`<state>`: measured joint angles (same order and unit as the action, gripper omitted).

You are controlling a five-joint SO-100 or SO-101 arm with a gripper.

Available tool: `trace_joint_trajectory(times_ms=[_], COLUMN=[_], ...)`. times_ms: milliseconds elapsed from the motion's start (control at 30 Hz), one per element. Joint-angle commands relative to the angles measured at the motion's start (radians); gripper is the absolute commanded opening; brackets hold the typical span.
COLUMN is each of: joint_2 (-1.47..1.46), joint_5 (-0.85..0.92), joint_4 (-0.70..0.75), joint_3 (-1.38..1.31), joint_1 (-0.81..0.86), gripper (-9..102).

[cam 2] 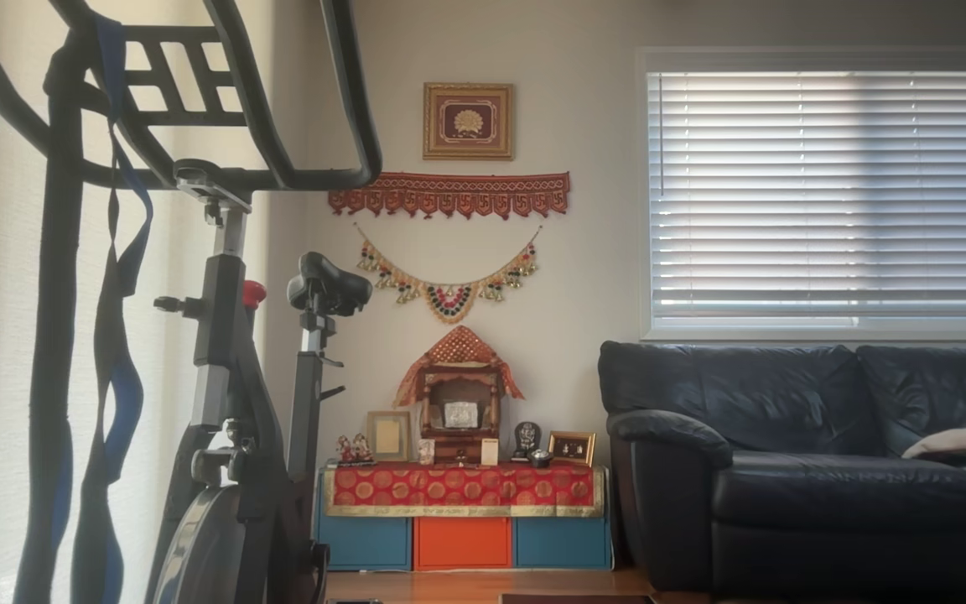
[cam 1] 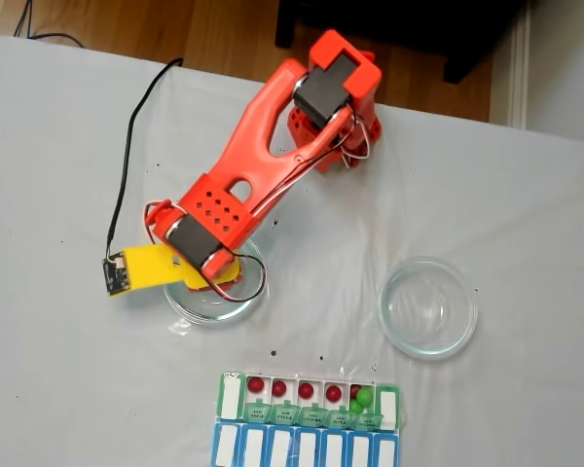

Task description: Sort medicines into box.

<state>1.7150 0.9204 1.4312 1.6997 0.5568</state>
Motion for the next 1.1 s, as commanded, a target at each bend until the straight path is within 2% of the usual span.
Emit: trace_joint_trajectory(times_ms=[0,800,1067], joint_2=[0.054,0.098,0.126], joint_5=[0.02,0.094,0.051], joint_4=[-0.041,-0.057,0.021], joint_3=[-0.008,0.075,0.049], joint_1=[0.006,0.057,0.023], gripper=[18,26,27])
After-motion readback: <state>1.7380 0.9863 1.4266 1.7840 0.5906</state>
